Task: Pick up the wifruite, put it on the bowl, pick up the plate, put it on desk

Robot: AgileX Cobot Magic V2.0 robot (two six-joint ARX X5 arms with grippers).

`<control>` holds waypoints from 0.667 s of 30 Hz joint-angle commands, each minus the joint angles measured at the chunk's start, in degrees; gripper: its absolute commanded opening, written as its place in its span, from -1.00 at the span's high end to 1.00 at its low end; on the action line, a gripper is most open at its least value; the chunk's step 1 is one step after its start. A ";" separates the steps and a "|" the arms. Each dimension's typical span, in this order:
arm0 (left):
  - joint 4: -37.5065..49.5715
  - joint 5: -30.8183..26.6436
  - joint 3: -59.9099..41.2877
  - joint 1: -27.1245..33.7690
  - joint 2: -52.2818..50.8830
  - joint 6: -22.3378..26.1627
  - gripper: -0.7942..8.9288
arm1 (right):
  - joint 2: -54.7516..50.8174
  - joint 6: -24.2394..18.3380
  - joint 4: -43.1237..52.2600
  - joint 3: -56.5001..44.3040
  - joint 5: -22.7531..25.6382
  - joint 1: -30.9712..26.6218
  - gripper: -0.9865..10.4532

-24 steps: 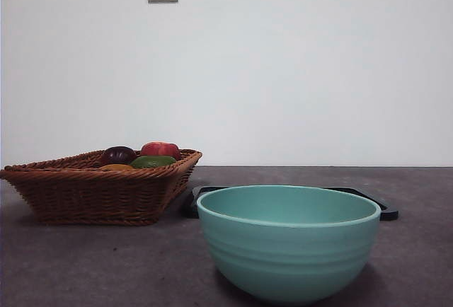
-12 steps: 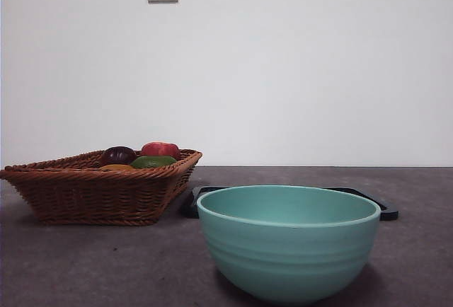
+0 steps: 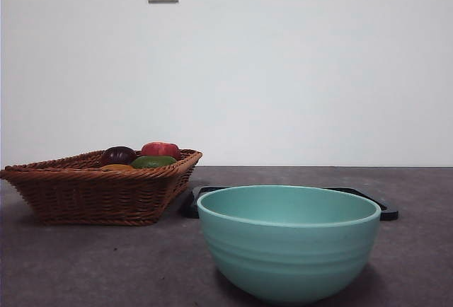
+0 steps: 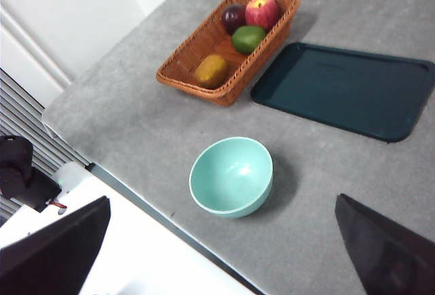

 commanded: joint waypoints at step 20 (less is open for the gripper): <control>0.63 0.33 1.07 -0.35 0.31 0.70 0.80 | 0.04 0.22 0.57 1.22 0.09 0.50 0.80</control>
